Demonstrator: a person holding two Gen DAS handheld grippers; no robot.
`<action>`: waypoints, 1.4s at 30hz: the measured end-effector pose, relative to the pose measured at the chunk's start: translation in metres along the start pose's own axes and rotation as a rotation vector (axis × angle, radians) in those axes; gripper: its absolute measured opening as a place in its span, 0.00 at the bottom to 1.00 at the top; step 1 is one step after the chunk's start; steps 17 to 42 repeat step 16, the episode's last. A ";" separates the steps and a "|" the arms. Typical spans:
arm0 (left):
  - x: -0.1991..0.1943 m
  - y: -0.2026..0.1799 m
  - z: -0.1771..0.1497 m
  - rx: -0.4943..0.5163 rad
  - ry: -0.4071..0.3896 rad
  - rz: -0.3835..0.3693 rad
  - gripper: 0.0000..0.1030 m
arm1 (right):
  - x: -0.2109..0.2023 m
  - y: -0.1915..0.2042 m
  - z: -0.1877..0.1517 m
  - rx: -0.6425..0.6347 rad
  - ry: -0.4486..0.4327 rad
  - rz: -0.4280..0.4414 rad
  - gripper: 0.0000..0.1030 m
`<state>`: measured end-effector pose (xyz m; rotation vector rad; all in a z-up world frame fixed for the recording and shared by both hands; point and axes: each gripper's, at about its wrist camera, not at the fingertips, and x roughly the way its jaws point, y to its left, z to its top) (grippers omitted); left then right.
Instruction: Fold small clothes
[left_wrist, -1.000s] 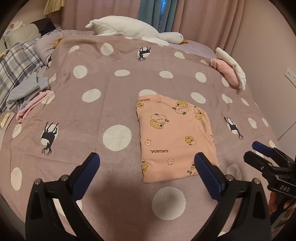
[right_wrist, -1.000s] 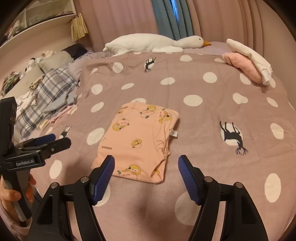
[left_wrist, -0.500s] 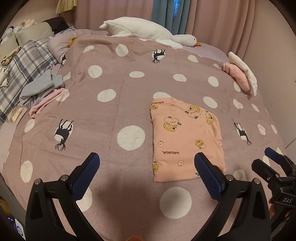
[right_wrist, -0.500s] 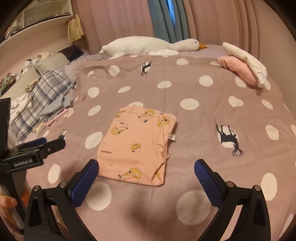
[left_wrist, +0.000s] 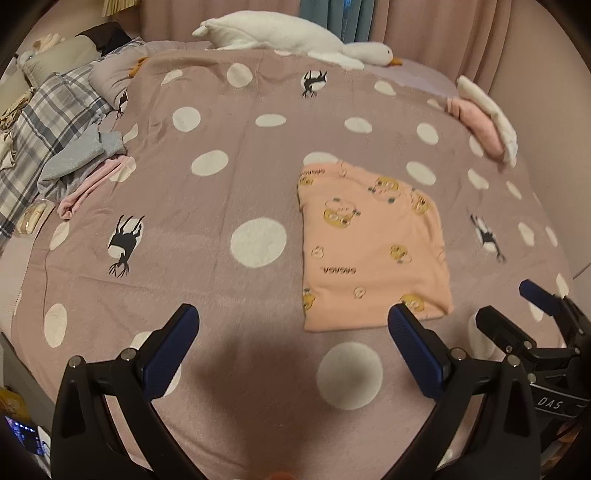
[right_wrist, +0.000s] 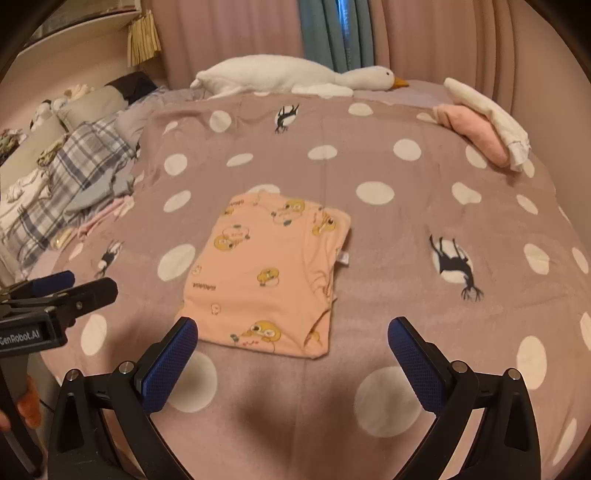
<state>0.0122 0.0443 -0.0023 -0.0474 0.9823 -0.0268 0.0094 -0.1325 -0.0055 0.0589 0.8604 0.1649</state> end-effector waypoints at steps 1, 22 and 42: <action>0.001 0.000 -0.001 0.001 0.007 0.007 0.99 | 0.001 0.001 -0.001 -0.001 0.007 0.002 0.99; 0.003 -0.001 -0.005 0.011 0.028 0.018 0.99 | 0.003 0.004 0.000 -0.026 0.016 -0.001 0.99; 0.003 -0.001 -0.005 0.011 0.028 0.018 0.99 | 0.003 0.004 0.000 -0.026 0.016 -0.001 0.99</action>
